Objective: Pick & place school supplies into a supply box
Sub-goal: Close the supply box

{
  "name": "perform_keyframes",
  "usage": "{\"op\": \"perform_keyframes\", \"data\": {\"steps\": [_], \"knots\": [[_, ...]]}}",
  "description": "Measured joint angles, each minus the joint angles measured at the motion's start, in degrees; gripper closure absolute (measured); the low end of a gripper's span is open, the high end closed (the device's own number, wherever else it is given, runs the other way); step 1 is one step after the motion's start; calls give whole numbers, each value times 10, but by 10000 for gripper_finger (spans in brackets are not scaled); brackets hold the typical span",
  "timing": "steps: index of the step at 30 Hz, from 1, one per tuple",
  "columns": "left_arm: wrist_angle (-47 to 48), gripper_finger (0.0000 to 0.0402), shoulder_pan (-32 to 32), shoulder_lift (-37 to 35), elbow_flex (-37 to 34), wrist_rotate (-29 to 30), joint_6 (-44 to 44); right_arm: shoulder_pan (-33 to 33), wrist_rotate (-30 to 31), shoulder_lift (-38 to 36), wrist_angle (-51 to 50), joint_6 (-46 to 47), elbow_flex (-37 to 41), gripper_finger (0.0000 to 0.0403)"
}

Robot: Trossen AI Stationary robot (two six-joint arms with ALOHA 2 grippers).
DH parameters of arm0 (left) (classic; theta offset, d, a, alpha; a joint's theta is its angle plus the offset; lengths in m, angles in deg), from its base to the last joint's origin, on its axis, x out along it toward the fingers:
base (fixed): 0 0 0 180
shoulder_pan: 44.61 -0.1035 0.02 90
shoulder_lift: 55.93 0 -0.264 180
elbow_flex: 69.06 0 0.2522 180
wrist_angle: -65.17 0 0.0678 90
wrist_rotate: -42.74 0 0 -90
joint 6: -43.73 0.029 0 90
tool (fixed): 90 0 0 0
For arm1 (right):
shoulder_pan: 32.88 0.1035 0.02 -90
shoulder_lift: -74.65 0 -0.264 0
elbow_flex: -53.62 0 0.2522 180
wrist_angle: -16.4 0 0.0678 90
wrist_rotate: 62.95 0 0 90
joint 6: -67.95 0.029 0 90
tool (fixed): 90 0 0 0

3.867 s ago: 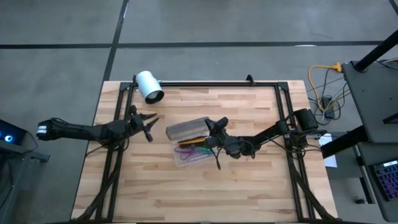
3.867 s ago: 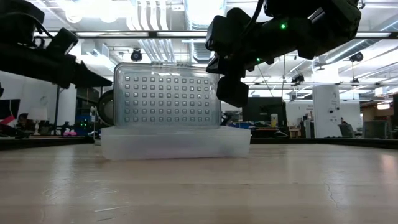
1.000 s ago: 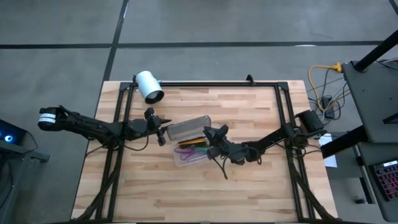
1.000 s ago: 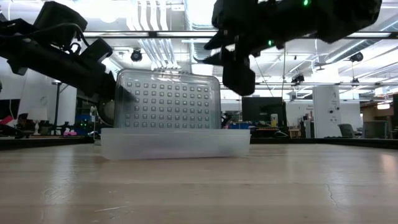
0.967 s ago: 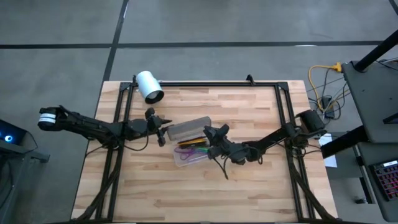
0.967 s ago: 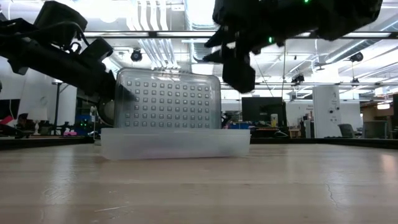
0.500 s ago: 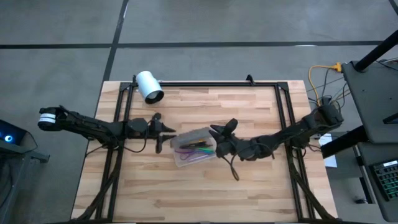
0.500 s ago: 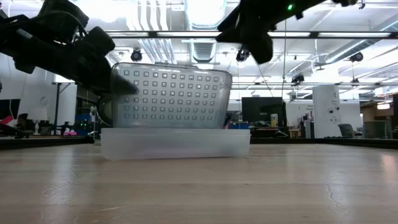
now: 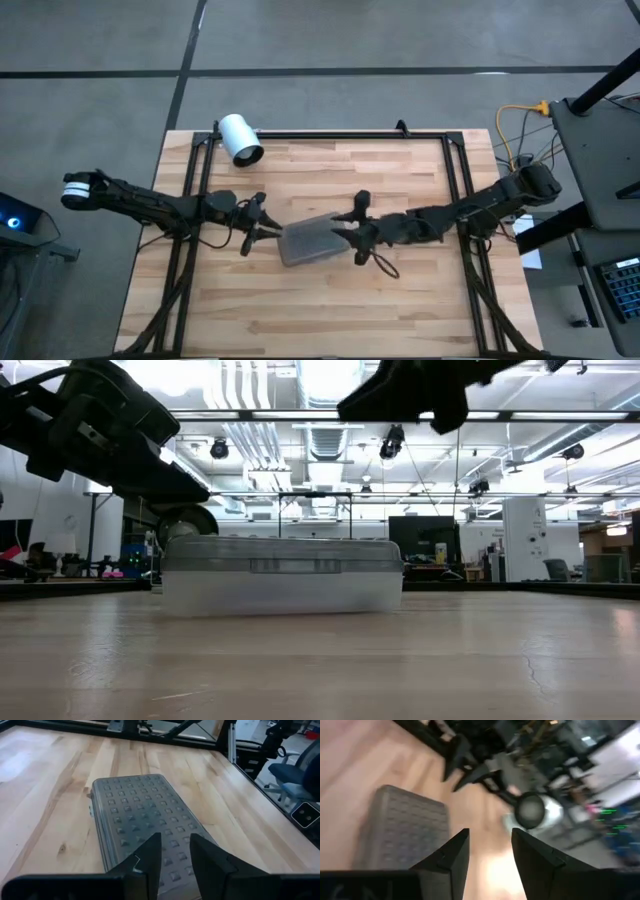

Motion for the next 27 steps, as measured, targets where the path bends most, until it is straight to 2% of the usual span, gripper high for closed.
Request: {"op": "perform_keyframes", "data": {"steps": [7, 11, 15, 18, 21, 27], "knots": [[-13, 315, 0, 1, 0, 4, -27, -87, -230, 1, -51, 103, 0, 278], [-20, 315, 5, 1, 0, 4, -33, -118, -305, 1, -69, 134, 0, 282], [-25, 315, 21, 9, 0, 5, -33, -122, -311, 4, -80, 134, 0, 282], [-43, 315, 33, 31, 1, 30, -33, -122, -311, 18, -80, 125, 0, 285], [-56, 315, 36, 69, 9, 50, -27, -123, -310, 39, -80, 119, 0, 289], [-51, 315, 39, 174, 70, 49, -20, -134, -311, 81, -81, 115, -7, 298]]}}
